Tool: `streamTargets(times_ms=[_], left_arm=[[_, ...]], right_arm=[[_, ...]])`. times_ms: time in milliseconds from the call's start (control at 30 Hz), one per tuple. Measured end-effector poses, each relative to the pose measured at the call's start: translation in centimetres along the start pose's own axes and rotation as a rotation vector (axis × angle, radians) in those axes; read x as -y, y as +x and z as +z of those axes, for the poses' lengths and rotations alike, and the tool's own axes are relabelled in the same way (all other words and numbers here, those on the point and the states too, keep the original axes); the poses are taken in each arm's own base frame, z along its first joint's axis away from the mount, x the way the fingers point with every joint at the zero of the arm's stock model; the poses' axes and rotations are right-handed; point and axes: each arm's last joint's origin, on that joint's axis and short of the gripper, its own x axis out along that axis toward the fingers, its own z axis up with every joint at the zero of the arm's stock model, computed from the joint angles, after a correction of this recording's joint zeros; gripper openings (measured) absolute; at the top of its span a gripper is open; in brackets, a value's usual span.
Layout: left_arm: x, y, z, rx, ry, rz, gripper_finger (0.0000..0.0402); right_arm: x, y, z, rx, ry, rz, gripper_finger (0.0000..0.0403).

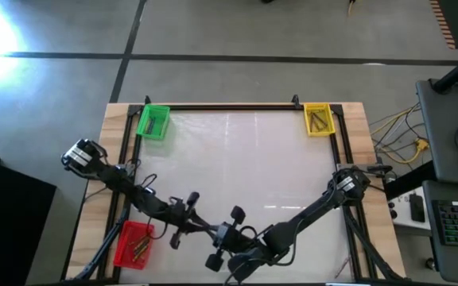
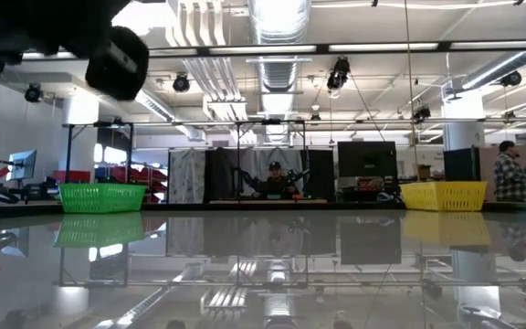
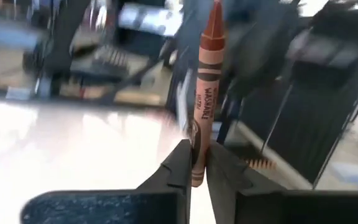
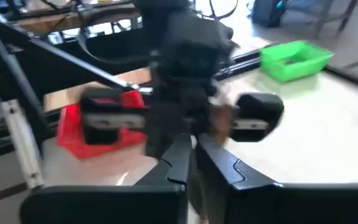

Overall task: Sort crayons
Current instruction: Put the brown crayon into the red basket

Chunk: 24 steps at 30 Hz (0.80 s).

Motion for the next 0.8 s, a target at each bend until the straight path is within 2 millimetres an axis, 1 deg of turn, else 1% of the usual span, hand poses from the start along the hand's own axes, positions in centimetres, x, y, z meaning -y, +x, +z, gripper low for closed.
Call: streamTargets(times_ms=[33, 100, 200, 267, 367, 467, 533, 667, 733, 800], left_arm=[[-0.1, 0.0, -0.3, -0.038, -0.012, 0.012, 0.0009], [-0.4, -0.1, -1.0, -0.116, -0.037, 0.056, 0.0013], [-0.6, -0.5, -1.4, -0.209, -0.072, 0.126, 0.0010], [-0.7, -1.0, -1.8, -0.295, -0.147, 0.171, 0.0005], [-0.3, -2.5, -2.0, -0.443, -0.301, 0.245, 0.0003], [0.8, -4.6, -1.7, -0.648, -0.383, 0.312, 0.0003], [1.9, -5.9, -0.7, -0.769, -0.411, 0.368, 0.0003], [5.3, -7.7, 3.0, -0.945, -0.464, 0.473, 0.0002], [7.1, -8.2, 5.0, -0.990, -0.469, 0.489, 0.0002], [8.5, -8.8, 6.5, -1.042, -0.444, 0.500, 0.0002]], right_arm=[[-0.1, 0.0, 0.0, -0.010, 0.010, 0.015, 0.0020], [-0.2, -0.3, -0.3, -0.029, 0.009, 0.027, 0.0035], [-0.2, -1.0, -0.7, -0.057, -0.025, 0.025, 0.0063], [-0.1, -1.6, -1.0, -0.088, -0.029, 0.013, 0.0084], [0.3, -2.9, -1.9, -0.160, 0.020, -0.029, 0.0111], [0.5, -4.6, -3.6, -0.237, 0.055, -0.086, 0.0130], [0.6, -6.0, -4.9, -0.272, 0.074, -0.128, 0.0139], [0.6, -8.2, -7.0, -0.264, 0.093, -0.197, 0.0149], [0.4, -8.7, -7.9, -0.250, 0.100, -0.214, 0.0150], [0.3, -9.1, -8.4, -0.256, 0.098, -0.213, 0.0150]])
